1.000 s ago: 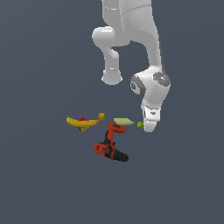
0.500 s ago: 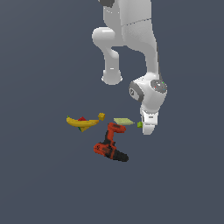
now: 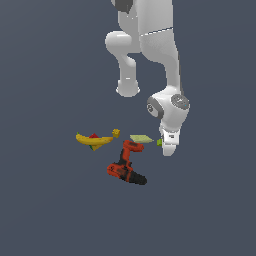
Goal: Pick up a designated object from a clutter of objects.
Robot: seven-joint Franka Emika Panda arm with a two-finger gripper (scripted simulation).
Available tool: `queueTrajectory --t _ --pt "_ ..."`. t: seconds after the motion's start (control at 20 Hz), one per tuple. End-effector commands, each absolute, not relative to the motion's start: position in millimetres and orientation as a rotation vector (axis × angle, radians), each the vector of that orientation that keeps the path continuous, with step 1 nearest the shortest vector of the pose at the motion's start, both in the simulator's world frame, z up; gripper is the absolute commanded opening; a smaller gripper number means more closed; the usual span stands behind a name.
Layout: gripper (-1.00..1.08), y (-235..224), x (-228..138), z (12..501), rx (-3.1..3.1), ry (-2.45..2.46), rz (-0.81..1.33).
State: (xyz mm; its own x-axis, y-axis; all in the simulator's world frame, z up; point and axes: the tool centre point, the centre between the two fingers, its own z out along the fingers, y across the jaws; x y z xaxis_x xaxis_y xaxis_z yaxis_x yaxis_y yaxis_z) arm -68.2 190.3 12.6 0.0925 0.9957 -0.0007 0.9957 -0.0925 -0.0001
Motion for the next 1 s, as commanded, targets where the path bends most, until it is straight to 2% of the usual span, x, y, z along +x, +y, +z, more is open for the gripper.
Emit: queueTrajectory --t 0.0,0.5,0.95 --pt "-1.0 190.5 -68.3 12.3 2.321 2.116 -0.001" --pt "-1.0 187.4 -67.0 15.4 2.321 2.116 0.0" --pt "-1.0 160.2 -57.4 41.1 2.32 2.116 -0.001"
